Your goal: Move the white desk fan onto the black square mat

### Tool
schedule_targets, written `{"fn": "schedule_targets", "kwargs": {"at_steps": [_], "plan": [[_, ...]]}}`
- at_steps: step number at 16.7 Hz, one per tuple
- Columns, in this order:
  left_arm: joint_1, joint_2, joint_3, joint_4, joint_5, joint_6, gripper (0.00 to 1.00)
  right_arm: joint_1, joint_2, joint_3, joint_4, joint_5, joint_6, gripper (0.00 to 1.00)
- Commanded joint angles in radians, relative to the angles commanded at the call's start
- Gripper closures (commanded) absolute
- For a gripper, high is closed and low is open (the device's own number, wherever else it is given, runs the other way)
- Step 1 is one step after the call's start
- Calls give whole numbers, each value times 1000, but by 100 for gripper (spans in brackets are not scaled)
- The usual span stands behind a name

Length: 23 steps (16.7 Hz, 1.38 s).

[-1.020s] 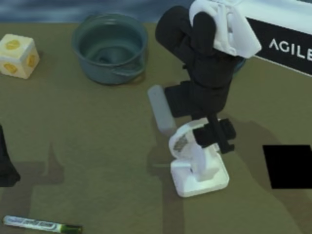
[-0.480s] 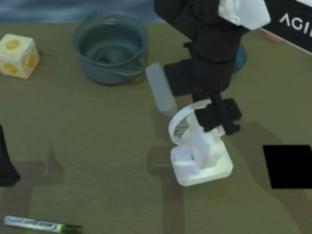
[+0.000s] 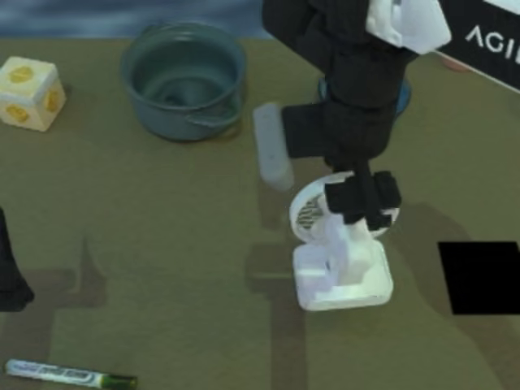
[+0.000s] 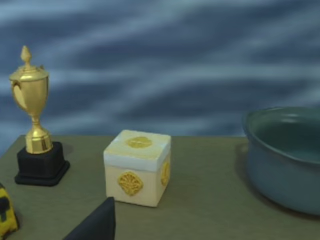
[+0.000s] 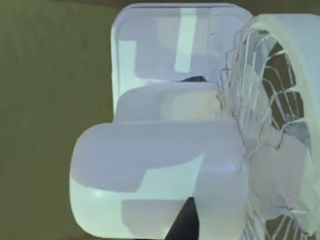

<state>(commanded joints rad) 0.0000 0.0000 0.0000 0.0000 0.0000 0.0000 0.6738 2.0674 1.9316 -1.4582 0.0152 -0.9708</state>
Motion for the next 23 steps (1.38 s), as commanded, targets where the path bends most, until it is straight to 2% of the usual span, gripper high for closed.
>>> {"fn": "schedule_targets", "kwargs": {"at_steps": [3, 7, 14, 19, 23], "plan": [[0, 0, 0, 0, 0, 0, 0, -27, -13, -35, 11, 14, 200, 100], [0, 0, 0, 0, 0, 0, 0, -84, -56, -89, 37, 31, 575, 100], [0, 0, 0, 0, 0, 0, 0, -220, -183, -202, 88, 40, 1423, 100], [0, 0, 0, 0, 0, 0, 0, -328, -283, -303, 101, 25, 2039, 100], [0, 0, 0, 0, 0, 0, 0, -404, -347, -384, 93, 6, 2432, 100]]}}
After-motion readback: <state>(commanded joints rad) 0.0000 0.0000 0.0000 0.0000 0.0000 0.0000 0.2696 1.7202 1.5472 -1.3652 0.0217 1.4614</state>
